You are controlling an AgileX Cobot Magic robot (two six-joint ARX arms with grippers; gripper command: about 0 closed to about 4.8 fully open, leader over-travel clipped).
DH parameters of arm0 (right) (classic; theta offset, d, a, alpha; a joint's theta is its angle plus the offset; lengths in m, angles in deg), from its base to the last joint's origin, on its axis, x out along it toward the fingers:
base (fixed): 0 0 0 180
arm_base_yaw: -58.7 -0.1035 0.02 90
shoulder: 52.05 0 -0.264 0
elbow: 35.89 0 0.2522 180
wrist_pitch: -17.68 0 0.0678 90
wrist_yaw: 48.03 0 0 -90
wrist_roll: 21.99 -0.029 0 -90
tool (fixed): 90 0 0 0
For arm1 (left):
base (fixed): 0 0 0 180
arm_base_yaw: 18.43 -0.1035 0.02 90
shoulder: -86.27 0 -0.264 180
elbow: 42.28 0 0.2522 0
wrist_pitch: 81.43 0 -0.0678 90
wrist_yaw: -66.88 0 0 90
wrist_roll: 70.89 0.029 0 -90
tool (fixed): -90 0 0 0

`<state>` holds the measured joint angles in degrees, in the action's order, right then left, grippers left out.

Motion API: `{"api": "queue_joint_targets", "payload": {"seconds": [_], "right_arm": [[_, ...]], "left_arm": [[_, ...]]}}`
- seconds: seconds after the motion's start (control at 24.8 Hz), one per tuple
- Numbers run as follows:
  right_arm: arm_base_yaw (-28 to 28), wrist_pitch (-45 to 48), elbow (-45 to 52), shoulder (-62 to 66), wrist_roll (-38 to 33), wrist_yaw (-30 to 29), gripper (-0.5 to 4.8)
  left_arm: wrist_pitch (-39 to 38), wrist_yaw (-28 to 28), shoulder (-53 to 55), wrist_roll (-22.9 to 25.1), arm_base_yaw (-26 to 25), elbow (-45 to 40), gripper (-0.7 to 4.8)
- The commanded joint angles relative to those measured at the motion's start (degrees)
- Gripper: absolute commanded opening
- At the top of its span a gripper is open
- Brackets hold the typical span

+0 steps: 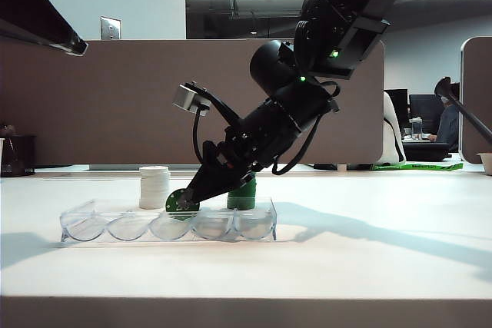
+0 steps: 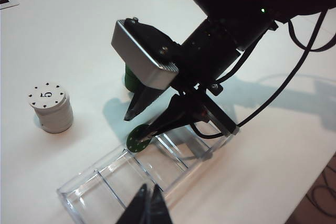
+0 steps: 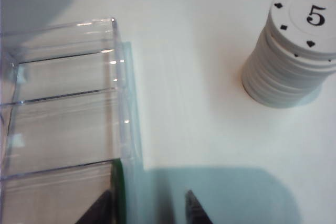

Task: Pick up the chip in the box and place it on the pile of chips with the same color.

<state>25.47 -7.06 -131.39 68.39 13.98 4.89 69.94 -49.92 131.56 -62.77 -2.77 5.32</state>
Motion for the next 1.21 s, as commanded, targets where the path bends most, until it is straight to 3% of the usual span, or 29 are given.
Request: {"api": "queue_joint_targets", "payload": {"seconds": [0.04,0.65,0.73,1.05,1.21], "right_arm": [[-0.1,1.0,-0.1,-0.3,-0.5,-0.3,1.7],[-0.1,1.0,-0.1,-0.4,-1.9,-4.0,1.64],[-0.1,0.9,-0.1,-0.4,-1.9,-4.0,1.34],[-0.1,0.9,-0.1,-0.4,-2.1,-5.3,1.32],[-0.1,0.9,-0.2,-0.5,-3.0,-5.3,1.04]], "left_arm": [[0.4,-0.3,-0.1,0.0,0.0,0.2,-0.06],[0.3,-0.4,-0.1,0.0,0.0,0.2,-0.06],[0.3,-0.4,-0.1,0.0,0.0,0.2,-0.06],[0.3,-0.4,-0.1,0.0,0.0,0.2,-0.06],[0.3,-0.4,-0.1,0.0,0.0,0.2,-0.06]]}}
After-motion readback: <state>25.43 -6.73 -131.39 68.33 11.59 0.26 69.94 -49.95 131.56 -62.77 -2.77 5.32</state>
